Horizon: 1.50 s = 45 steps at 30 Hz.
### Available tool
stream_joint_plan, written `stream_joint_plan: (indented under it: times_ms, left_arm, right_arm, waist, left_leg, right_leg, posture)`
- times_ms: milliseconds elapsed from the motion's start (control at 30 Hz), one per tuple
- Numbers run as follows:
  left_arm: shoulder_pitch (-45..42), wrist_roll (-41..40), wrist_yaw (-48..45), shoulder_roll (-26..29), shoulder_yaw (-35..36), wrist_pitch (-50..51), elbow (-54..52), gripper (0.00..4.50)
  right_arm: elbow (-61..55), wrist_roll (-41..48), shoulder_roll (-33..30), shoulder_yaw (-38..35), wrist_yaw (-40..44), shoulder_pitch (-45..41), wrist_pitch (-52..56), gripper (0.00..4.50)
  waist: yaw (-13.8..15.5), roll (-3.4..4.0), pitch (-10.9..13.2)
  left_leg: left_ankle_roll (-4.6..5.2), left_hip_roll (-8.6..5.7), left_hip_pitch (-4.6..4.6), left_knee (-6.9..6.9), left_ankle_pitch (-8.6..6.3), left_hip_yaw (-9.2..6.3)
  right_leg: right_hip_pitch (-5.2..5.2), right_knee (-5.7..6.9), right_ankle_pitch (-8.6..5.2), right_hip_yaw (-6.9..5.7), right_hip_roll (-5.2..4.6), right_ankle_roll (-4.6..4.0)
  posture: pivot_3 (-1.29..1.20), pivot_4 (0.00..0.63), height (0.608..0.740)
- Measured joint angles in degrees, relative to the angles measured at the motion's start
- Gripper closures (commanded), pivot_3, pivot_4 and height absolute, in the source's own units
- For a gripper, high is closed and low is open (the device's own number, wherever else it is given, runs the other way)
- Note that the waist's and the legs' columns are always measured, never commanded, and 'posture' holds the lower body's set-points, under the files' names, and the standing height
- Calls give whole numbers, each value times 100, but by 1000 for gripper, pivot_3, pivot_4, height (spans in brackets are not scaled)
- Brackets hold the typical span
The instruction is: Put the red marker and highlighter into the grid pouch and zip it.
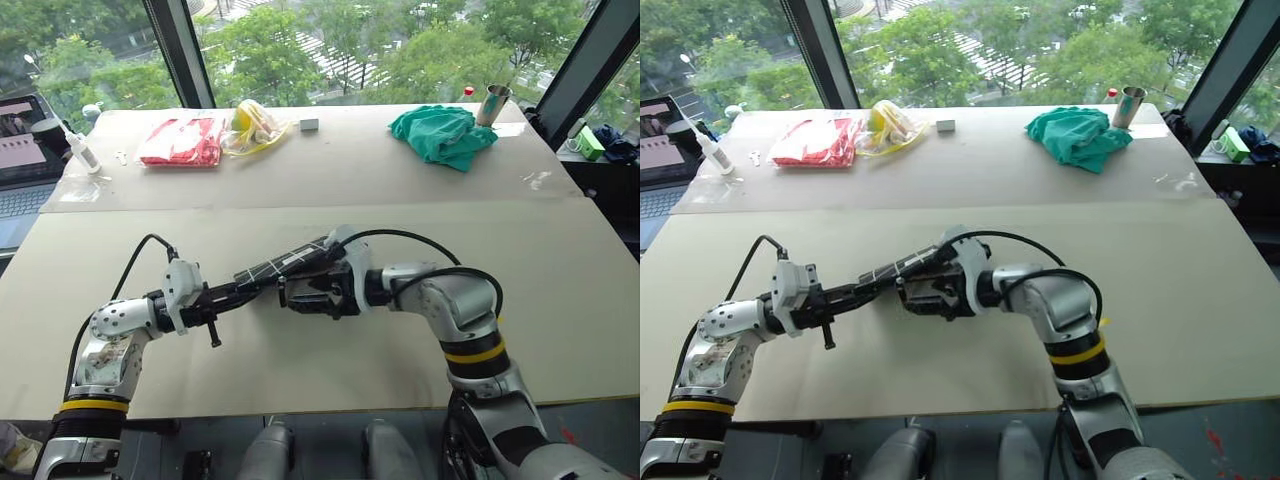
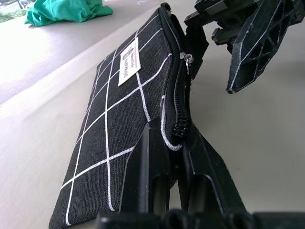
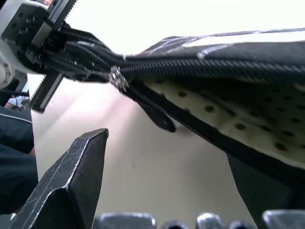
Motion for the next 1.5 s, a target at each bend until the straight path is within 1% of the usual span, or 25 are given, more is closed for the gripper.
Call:
stream_joint_plan:
  times_ms: [267, 333, 367, 433, 500, 567, 700, 1233, 1333, 1433, 1500]
  left_arm:
    - [-24, 9, 14, -3, -3, 0, 1, 4500]
    - [-25, 19, 14, -4, -3, 0, 2, 4500]
    - [-25, 23, 14, -5, -3, 0, 2, 4500]
    - [-25, 26, 15, -7, -3, 0, 2, 4500]
    - [-25, 28, 16, -10, -3, -2, 3, 4500]
    - [-25, 28, 19, -15, -3, -12, 17, 4500]
    - [-67, 30, 37, -44, -3, -30, 91, 4500]
    - [-86, 30, 50, -69, 0, -146, 135, 4500]
    - [-92, 33, 49, -71, -1, -148, 162, 4500]
    - [-103, 35, 42, -75, -12, -152, 181, 4500]
    - [-106, 31, 27, -77, -14, -162, 176, 4500]
  right_arm:
    - [358, 123, 383, -1, -270, -395, 64, 315]
    - [474, 123, 413, 0, -350, -410, 43, 830]
    - [499, 123, 411, 0, -375, -413, 28, 979]
    - [511, 129, 365, 0, -380, -424, 12, 1760]
    - [509, 167, 304, 14, -370, -441, 11, 2285]
    - [474, 220, 187, 82, -347, -443, 11, 3110]
    - [358, 282, 124, 179, -252, -443, 11, 4469]
    - [101, 663, -121, 116, -224, -346, 30, 4469]
    - [-248, 834, -569, 58, -80, -327, 103, 4469]
    - [-825, 1039, -1492, -41, 331, -201, 34, 4469]
    - [-1106, 1139, -1943, -103, 565, -98, -61, 4469]
  waist:
    - [-13, 0, 0]
    - [-13, 0, 0]
    - [-13, 0, 0]
    - [-14, 0, 0]
    - [-17, 0, 0]
    - [-20, 0, 0]
    - [-48, 0, 0]
    - [-102, 0, 0]
    - [-76, 0, 0]
    - [-46, 0, 0]
    - [-42, 0, 0]
  left_leg:
    - [0, 0, 0, -1, 0, 0]
    - [0, 0, 0, -1, 0, 0]
    - [0, 0, 0, -1, 0, 0]
    - [0, 0, 0, -1, 0, 0]
    - [0, 0, 0, -1, 0, 0]
    - [1, 0, 0, -1, 0, 0]
    - [1, 0, 0, -1, 0, -1]
    - [1, 0, -2, -4, -1, -3]
    - [1, -2, -5, -2, -1, -3]
    - [3, -2, -9, -1, -2, -2]
    - [5, -1, -9, -2, -3, 1]
  right_leg:
    - [-1, 3, 0, 0, 0, 0]
    - [-2, 3, 0, 1, 0, 0]
    - [-2, 3, 0, 0, 0, 0]
    - [-2, 3, 0, 1, 0, 0]
    - [-2, 3, 0, 1, 0, 0]
    - [-2, 3, 0, 0, 0, 0]
    - [-2, 4, 0, -1, 0, 0]
    - [-3, 3, 0, -2, 0, 0]
    - [-1, -2, 0, -2, 0, 0]
    - [-1, -7, 0, -5, 0, 0]
    - [0, -8, 0, -7, 0, 0]
  posture:
    - [0, 150, 740]
    - [0, 150, 740]
    - [0, 150, 740]
    - [0, 150, 740]
    - [0, 150, 740]
    - [0, 150, 740]
    - [0, 150, 740]
    - [0, 150, 740]
    - [0, 150, 740]
    - [0, 150, 740]
    - [0, 150, 740]
